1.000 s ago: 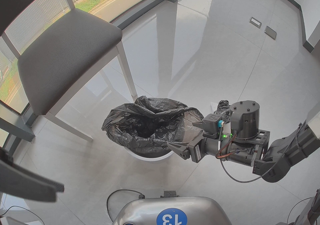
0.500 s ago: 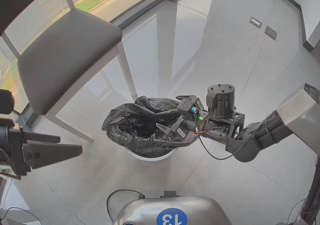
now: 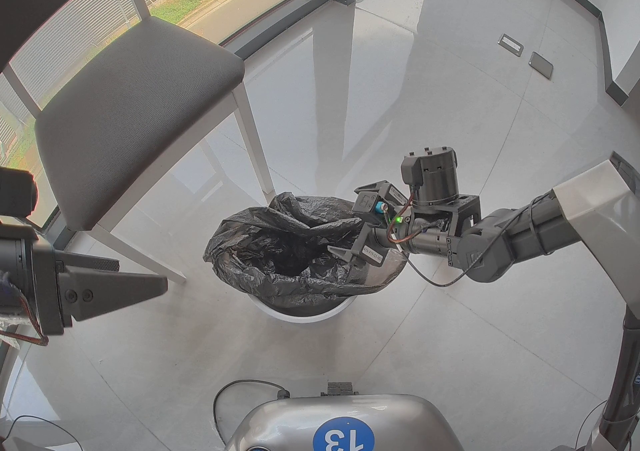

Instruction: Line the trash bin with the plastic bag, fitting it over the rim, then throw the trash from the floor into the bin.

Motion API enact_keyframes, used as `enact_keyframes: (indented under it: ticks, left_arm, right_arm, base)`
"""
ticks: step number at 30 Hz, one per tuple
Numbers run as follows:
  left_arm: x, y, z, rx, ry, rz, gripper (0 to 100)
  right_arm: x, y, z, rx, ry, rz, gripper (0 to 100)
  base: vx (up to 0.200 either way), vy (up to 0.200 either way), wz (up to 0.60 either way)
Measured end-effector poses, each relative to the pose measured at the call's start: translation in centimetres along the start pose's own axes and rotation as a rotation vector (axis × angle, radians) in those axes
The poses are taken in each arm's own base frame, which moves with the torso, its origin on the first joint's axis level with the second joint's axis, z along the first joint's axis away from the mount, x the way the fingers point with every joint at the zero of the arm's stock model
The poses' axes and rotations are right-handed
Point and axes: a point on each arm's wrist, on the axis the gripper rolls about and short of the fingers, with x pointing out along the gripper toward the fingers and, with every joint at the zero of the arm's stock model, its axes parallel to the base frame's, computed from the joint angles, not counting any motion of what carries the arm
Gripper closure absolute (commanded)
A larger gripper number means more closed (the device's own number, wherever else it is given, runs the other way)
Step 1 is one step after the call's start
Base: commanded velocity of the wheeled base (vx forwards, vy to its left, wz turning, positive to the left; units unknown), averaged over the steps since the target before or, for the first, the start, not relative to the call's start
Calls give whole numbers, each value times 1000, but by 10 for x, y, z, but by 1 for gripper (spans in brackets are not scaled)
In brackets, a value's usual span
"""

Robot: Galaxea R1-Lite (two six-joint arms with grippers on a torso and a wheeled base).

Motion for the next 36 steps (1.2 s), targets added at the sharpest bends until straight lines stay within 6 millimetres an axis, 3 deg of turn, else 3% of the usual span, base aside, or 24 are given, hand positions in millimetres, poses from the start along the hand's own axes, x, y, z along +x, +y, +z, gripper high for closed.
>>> enact_keyframes:
  ticks: [9,27,28,36]
  left_arm:
    - [5,3,6,-10,-25,10,0]
    - [6,1,14,-14,-36,12,0]
    - [6,1,15,-15,-38,11,0]
    - [4,0,16,-15,-44,7,0]
  right_arm:
    - [13,-11,4,-23,-8,-19,0]
    - [43,-6,-8,-24,-3,-10,0]
    - [44,-6,-9,-27,-5,-11,100]
    - [57,-10,-12,-57,-15,-27,100]
  base:
    - [0,0,0]
    - [0,0,0]
    - [0,0,0]
    - [0,0,0]
